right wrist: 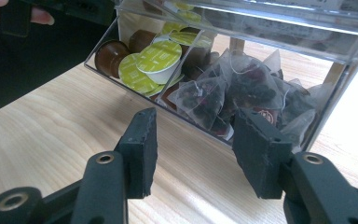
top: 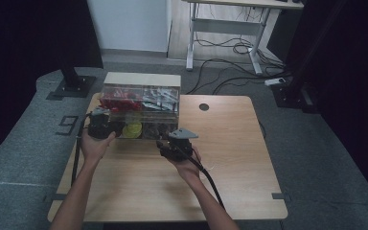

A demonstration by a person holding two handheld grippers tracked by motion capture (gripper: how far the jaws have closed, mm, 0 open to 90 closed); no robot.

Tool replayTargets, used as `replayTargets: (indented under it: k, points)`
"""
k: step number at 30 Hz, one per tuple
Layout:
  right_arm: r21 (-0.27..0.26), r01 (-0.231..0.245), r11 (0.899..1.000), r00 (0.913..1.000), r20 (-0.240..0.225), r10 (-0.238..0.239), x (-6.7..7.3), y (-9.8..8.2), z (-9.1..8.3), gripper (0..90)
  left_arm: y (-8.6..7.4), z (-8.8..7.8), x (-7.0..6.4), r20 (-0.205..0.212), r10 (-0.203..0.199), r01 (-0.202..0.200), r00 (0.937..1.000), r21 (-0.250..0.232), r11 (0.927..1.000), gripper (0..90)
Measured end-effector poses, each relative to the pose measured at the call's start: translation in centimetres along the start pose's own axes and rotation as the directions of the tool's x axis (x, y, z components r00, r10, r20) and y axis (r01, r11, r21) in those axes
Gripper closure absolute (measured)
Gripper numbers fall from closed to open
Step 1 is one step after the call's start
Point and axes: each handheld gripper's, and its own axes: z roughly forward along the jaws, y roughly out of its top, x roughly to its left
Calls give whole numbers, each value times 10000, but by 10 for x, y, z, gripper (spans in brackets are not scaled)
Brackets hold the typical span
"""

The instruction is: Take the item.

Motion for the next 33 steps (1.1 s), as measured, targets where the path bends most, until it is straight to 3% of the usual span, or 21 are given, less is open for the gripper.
replayTargets:
  k: [33]
  points:
    - [-280,-44,9996,9983,575,60,4,-10,41,530,3,2,2,43,6,-6,10000,43,10000,900]
